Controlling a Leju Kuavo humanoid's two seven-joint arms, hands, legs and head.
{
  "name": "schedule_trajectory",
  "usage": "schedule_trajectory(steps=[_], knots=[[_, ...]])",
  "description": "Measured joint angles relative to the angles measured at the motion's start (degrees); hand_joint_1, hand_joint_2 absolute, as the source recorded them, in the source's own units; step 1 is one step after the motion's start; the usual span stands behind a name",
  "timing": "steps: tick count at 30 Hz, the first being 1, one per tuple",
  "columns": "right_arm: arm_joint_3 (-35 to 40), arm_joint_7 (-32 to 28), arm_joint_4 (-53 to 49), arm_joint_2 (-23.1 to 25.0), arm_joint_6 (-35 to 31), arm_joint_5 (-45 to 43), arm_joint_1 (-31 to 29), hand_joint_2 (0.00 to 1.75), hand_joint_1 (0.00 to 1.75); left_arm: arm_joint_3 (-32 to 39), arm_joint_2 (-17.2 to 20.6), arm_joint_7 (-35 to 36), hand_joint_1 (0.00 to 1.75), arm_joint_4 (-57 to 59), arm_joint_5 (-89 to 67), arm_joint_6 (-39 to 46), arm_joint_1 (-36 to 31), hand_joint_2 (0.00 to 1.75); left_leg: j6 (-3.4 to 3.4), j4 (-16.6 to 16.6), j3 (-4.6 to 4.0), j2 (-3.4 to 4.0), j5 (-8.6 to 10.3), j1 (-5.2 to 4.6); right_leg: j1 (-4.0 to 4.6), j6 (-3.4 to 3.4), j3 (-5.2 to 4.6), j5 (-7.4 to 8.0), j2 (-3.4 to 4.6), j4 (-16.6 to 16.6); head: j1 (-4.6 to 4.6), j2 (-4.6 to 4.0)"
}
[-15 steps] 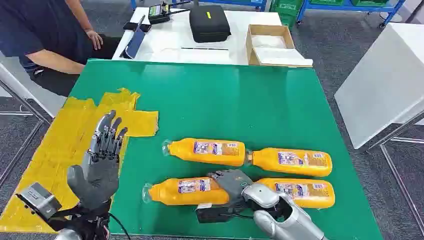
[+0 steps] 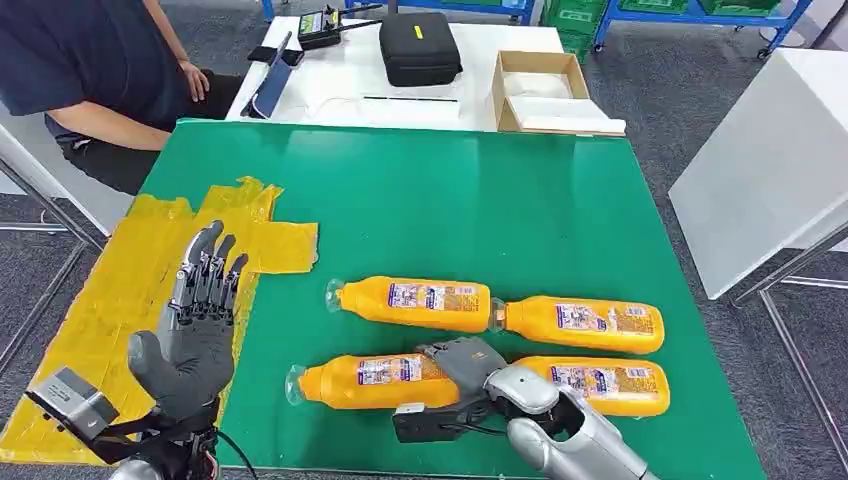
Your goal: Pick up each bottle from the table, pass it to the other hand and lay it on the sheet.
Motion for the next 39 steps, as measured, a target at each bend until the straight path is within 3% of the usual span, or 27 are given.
schedule_trajectory(steps=[2,3,10,13,15,17,22,27,29,32,36,39], knots=[[-0.18,1.55,-0.02,0.50,-0.48,-1.12,0.19,1.75,1.75,0.02,-0.39,-0.24,0.00,-0.22,-1.88,4.27,-0.03,0.00,0.00,0.00,0.03,0.01,0.00,0.01,0.01,0.00,0.03,0.01,0.00,0.00,0.02,0.00],[-0.50,2.41,-0.13,0.74,-0.99,-1.77,0.50,1.75,1.75,0.02,-0.63,-0.46,0.00,-0.53,-2.45,6.67,-0.03,1.75,0.00,0.00,0.03,0.02,0.00,0.01,0.01,-0.01,0.07,0.02,0.01,0.01,0.00,0.00],[-4.21,4.05,-2.44,2.38,-8.71,-8.30,5.26,1.75,1.75,0.31,-1.09,-2.97,0.00,-2.75,-1.95,18.78,1.39,1.75,0.00,0.00,-0.01,-0.02,0.03,0.02,0.01,0.08,0.46,0.08,-0.01,0.03,0.02,0.00],[-7.79,0.56,-5.56,3.48,-16.89,-13.34,10.79,1.75,1.75,1.84,-1.53,-4.22,0.00,-3.21,1.14,24.61,3.89,1.75,0.00,0.00,-0.22,-0.02,0.03,0.02,0.01,0.09,0.36,0.08,-0.01,0.04,0.02,0.00],[-10.37,-4.95,-9.39,4.77,-24.32,-18.85,15.64,1.75,1.75,2.93,-1.68,-3.45,0.00,-3.69,1.57,27.63,5.59,1.75,0.00,0.01,-0.47,-0.12,0.03,0.02,0.02,0.10,0.17,0.07,-0.04,0.08,0.00,0.00],[-12.41,-8.13,-14.87,5.68,-29.26,-23.70,19.20,1.75,1.75,3.34,-1.70,-1.25,0.00,-4.17,3.18,27.26,7.13,1.75,0.00,0.00,-0.57,-0.18,0.02,0.01,0.01,0.10,0.04,0.04,-0.05,0.09,-0.02,0.00],[-14.93,-8.59,-24.00,6.12,-30.80,-27.15,23.39,1.75,1.75,3.48,-1.64,0.63,0.00,-4.37,5.55,26.18,9.24,1.75,-0.04,0.00,-0.59,-0.18,-0.03,0.00,0.00,0.02,-0.02,-0.03,-0.03,0.07,0.02,0.00],[-15.82,-9.90,-26.80,6.45,-30.82,-27.85,24.22,1.75,1.75,3.39,-1.03,4.35,0.00,-4.35,7.57,22.09,9.73,1.75,-0.04,0.00,-0.55,-0.17,-0.01,0.00,-0.01,0.01,-0.09,-0.02,-0.03,0.06,0.00,0.00],[-16.26,-10.58,-27.86,6.40,-31.45,-28.21,24.99,1.75,1.75,2.41,0.16,8.03,0.00,-4.05,11.02,16.63,10.02,1.75,-0.03,0.00,-0.54,-0.21,0.00,0.00,0.00,0.01,-0.52,-0.03,-0.04,0.07,0.02,0.00],[-16.74,-11.94,-29.60,5.81,-32.39,-29.95,25.68,1.75,1.75,0.05,2.21,10.29,0.00,-3.06,17.89,6.90,10.89,1.75,-0.04,0.00,-0.64,-0.19,-0.01,0.00,0.00,0.03,-0.09,0.01,-0.02,0.08,0.02,0.00],[-16.85,-12.48,-29.99,5.35,-30.20,-30.34,25.55,1.75,1.75,-3.51,5.14,10.14,0.00,-2.21,24.02,-3.44,10.93,1.75,-0.04,0.00,-0.67,-0.15,0.00,0.00,0.00,0.10,-0.14,0.09,-0.01,0.09,0.00,0.00],[-16.85,-12.57,-29.99,5.42,-29.35,-30.12,25.40,1.75,1.75,-3.92,5.49,10.05,0.00,-2.12,24.26,-4.43,10.87,1.75,-0.04,0.00,-0.67,-0.15,0.00,0.00,0.00,0.10,-0.14,0.09,-0.01,0.09,0.02,0.00]])
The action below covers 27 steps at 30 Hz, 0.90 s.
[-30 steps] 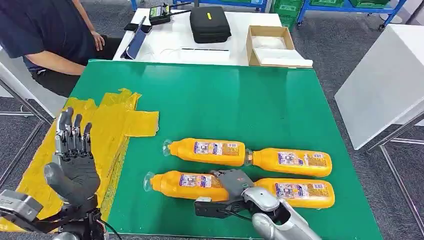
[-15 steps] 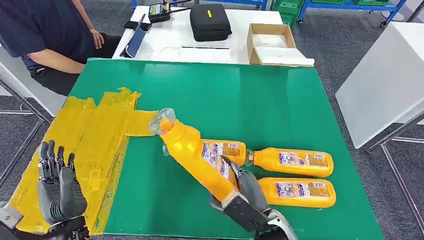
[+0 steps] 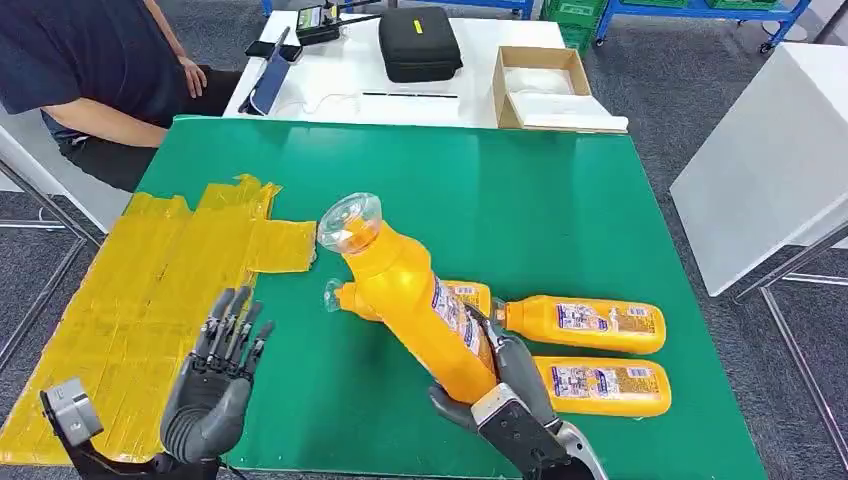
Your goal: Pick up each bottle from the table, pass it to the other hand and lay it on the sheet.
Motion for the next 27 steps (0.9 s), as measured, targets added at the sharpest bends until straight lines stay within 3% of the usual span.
schedule_trajectory(steps=[6,10,27], knots=[[0.00,-0.04,0.00,0.15,0.75,0.24,-0.08,1.75,1.75,-0.52,0.39,-0.06,0.00,0.09,0.08,-0.97,-0.04,1.75,0.00,0.00,0.00,0.00,0.00,0.00,0.00,0.00,0.00,0.00,0.00,0.00,0.00,0.00],[0.37,0.42,1.20,1.49,7.12,2.86,-1.93,1.75,1.75,-4.94,4.89,-0.59,0.00,1.53,3.91,-9.32,-1.14,1.75,0.00,0.00,0.00,-0.01,0.01,0.02,0.01,-0.03,0.01,-0.03,-0.01,0.02,-0.02,0.00],[9.60,2.43,4.24,0.33,19.43,12.06,-7.87,1.75,1.75,-4.52,5.70,-0.66,0.00,2.40,2.55,-8.34,-1.68,1.75,-0.01,0.00,-0.01,0.00,0.01,0.02,0.01,-0.02,0.00,-0.03,-0.01,0.04,0.00,0.00]])
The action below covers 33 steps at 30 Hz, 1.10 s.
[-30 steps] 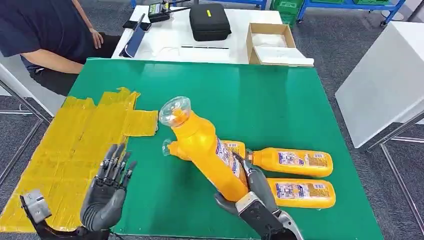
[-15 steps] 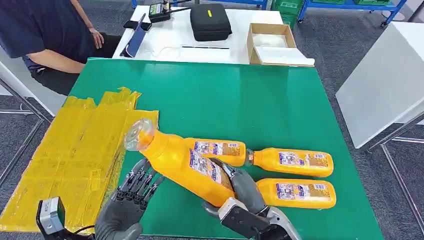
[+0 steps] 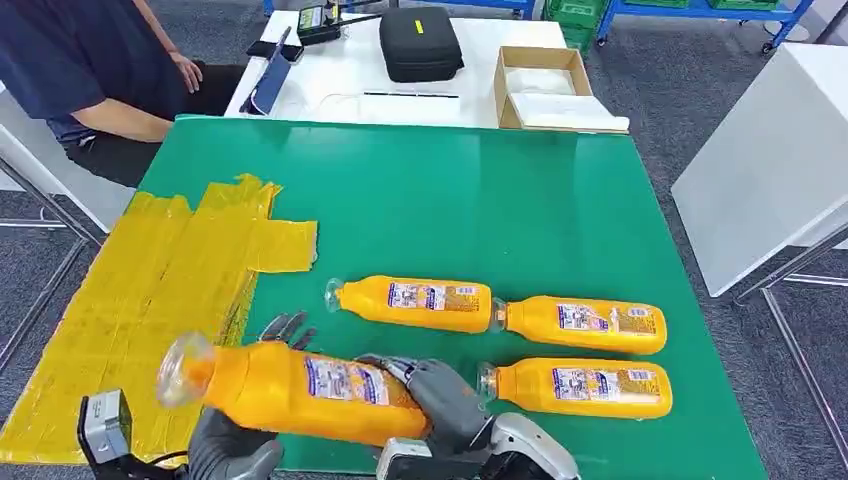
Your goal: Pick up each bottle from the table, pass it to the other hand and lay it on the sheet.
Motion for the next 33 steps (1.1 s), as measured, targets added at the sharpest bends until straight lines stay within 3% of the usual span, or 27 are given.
schedule_trajectory(steps=[7,8,25,26,27,30,31,33], knots=[[4.13,-0.39,0.22,-0.66,4.76,0.96,-3.58,1.75,1.75,1.03,-0.46,-0.46,0.00,0.50,-3.69,1.94,0.51,1.75,0.00,0.00,0.00,0.01,0.00,0.00,0.00,0.00,-0.02,0.01,0.01,0.00,0.02,0.00],[4.56,0.00,0.22,-0.63,5.28,0.79,-4.26,1.75,1.75,1.20,-0.65,-0.65,1.75,0.50,-4.52,2.27,0.55,1.75,0.00,0.00,0.00,0.01,0.01,0.00,0.00,0.00,-0.01,0.01,0.01,0.00,-0.02,0.00],[5.88,2.38,0.28,-0.46,4.72,0.85,-5.26,1.75,1.75,3.19,-4.02,-3.23,1.75,-0.28,-13.04,4.96,1.36,1.75,0.01,0.00,-0.01,0.00,0.01,0.00,0.00,0.00,-0.04,0.00,0.00,-0.01,-0.02,0.00],[5.88,2.43,0.33,-0.46,4.54,0.85,-5.26,1.75,0.80,3.21,-4.31,-3.28,1.75,-0.44,-13.97,5.36,1.26,1.75,0.01,0.00,-0.01,0.00,0.02,0.00,0.00,0.00,-0.02,0.00,0.00,-0.01,0.00,0.00],[5.88,2.51,0.35,-0.46,4.37,0.87,-5.30,1.75,0.00,3.21,-4.59,-3.30,1.75,-0.55,-14.56,5.55,1.13,1.75,0.01,0.00,-0.01,0.00,0.02,0.00,0.00,0.00,-0.01,0.01,0.00,-0.01,0.00,0.00],[5.90,3.22,0.35,-0.44,3.91,1.68,-5.34,1.75,0.00,3.23,-5.03,-3.43,1.75,-0.83,-16.22,6.23,0.83,1.75,0.01,0.01,-0.01,0.00,0.02,0.00,0.00,0.01,-0.01,0.01,0.00,-0.01,-0.02,0.00],[5.96,3.74,0.35,-0.44,3.43,2.69,-5.35,0.00,0.00,3.23,-5.31,-3.94,1.75,-0.98,-18.85,7.41,0.68,1.75,0.01,0.01,-0.01,-0.01,0.02,0.00,0.00,0.01,-0.01,0.01,0.00,-0.01,0.02,0.00],[6.01,4.59,0.35,-0.46,2.66,4.20,-5.39,0.00,0.00,3.15,-5.75,-5.38,1.75,-1.51,-28.22,10.83,0.62,1.75,0.01,0.01,-0.01,0.00,0.02,0.00,0.00,0.01,-0.03,0.01,0.00,-0.01,0.00,0.00]])
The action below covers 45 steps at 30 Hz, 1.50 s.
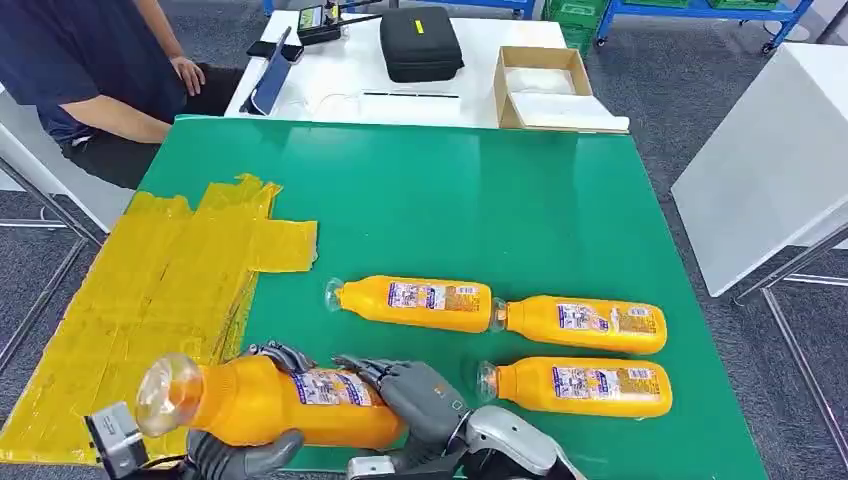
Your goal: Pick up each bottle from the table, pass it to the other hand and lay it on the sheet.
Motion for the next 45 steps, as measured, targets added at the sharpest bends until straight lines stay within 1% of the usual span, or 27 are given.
schedule_trajectory(steps=[3,7,9,15,18,19,21,23,25,28,33,37,43,45], knots=[[-0.52,0.86,-0.61,-0.35,-2.46,3.24,0.60,0.00,0.00,0.83,-0.92,0.33,1.75,-1.31,-22.12,10.46,-1.02,1.75,0.00,0.01,0.00,0.00,0.00,0.00,0.00,0.00,-0.02,0.00,0.00,0.00,0.00,0.00],[-2.95,3.54,-4.26,-3.15,-5.18,5.77,3.03,0.00,0.00,4.15,-0.98,0.50,1.75,-1.99,-42.49,22.43,-2.03,1.75,0.00,0.00,-0.03,-0.08,0.00,0.00,0.01,0.01,0.01,-0.01,-0.02,0.00,0.00,0.00],[-4.63,3.78,-5.31,-4.11,-5.35,5.92,3.39,0.00,0.00,6.05,-0.92,0.35,1.75,-1.99,-46.68,25.69,-2.57,1.75,-0.01,0.00,-0.03,-0.04,-0.02,-0.01,0.00,0.00,-0.02,0.00,-0.01,0.00,-0.02,0.00],[-6.14,3.80,-6.58,-5.05,-5.51,5.94,3.82,0.00,0.00,8.20,-0.90,0.20,1.75,-1.97,-47.83,26.67,-2.96,1.75,0.00,0.00,-0.03,-0.05,-0.01,0.00,0.00,0.00,-0.02,0.00,-0.01,0.00,0.00,0.00],[-6.82,6.21,-6.56,-5.31,-5.55,4.56,3.75,0.00,0.00,8.72,-0.50,1.91,1.75,-1.35,-58.81,32.13,-3.37,1.75,0.00,0.00,-0.03,-0.05,-0.01,0.00,0.00,0.00,-0.01,0.00,-0.01,0.00,-0.02,0.00],[-7.39,7.06,-6.51,-5.53,-5.55,3.34,3.51,1.75,0.00,9.18,0.16,3.00,1.75,-0.56,-63.88,34.45,-3.79,1.75,-0.01,0.00,-0.03,-0.05,-0.01,0.00,0.00,0.00,0.00,0.00,-0.01,0.00,0.00,0.00],[-8.79,8.24,-6.43,-5.92,-5.79,2.10,2.85,1.75,0.00,10.49,1.64,4.84,1.75,1.86,-71.00,37.81,-4.41,1.75,-0.01,0.00,-0.02,-0.05,0.00,0.00,0.00,0.00,0.00,0.00,-0.01,0.00,0.00,0.00],[-10.21,9.01,-6.43,-6.45,-5.94,1.90,2.47,1.75,0.00,11.78,3.04,6.19,1.75,4.53,-74.62,38.44,-4.51,1.75,-0.01,0.00,0.00,-0.04,0.00,0.00,0.00,0.00,-0.02,0.01,0.00,0.00,-0.02,0.00],[-11.39,10.14,-6.43,-7.37,-5.35,1.55,2.09,1.75,0.00,12.59,4.53,8.09,1.75,7.66,-78.41,35.65,-4.89,1.75,0.01,0.00,-0.01,-0.05,0.02,0.00,0.00,-0.01,0.01,0.00,-0.01,0.01,0.02,0.00],[-13.11,11.15,-6.16,-8.50,-3.34,-0.44,0.26,1.75,0.00,12.66,8.07,10.69,1.75,13.89,-82.72,30.82,-5.94,1.75,0.01,0.00,-0.02,-0.04,0.02,0.00,0.00,0.01,0.02,0.03,0.00,0.02,0.02,0.00],[-14.08,14.12,-3.06,-9.07,-0.31,-1.05,-5.74,1.75,0.00,12.44,13.07,10.56,1.75,24.69,-81.22,26.11,-9.24,1.75,-0.02,0.00,-0.01,0.14,0.13,0.00,0.01,0.00,-0.02,0.06,0.02,0.05,-0.02,0.00],[-14.27,14.62,-0.81,-9.07,0.22,-1.03,-8.76,1.75,0.00,12.28,14.99,10.45,1.75,29.26,-80.71,25.59,-10.76,1.75,-0.02,0.00,-0.02,0.10,0.15,0.00,0.00,0.00,0.00,0.06,0.00,0.10,0.00,0.00],[-14.27,14.97,0.63,-9.05,0.48,-1.22,-9.67,1.75,0.00,11.87,16.20,10.43,1.75,31.34,-80.54,25.06,-11.94,1.75,-0.03,0.00,-0.08,0.00,0.13,-0.01,0.00,0.00,0.00,0.03,-0.01,0.10,0.00,0.00],[-14.29,15.80,1.29,-8.98,1.40,-2.73,-10.25,1.75,0.00,11.76,16.42,10.10,1.75,31.80,-80.02,24.08,-12.43,1.75,-0.03,0.00,-0.08,-0.02,0.13,-0.01,-0.01,-0.01,0.00,0.02,-0.02,0.10,-0.02,0.00]])
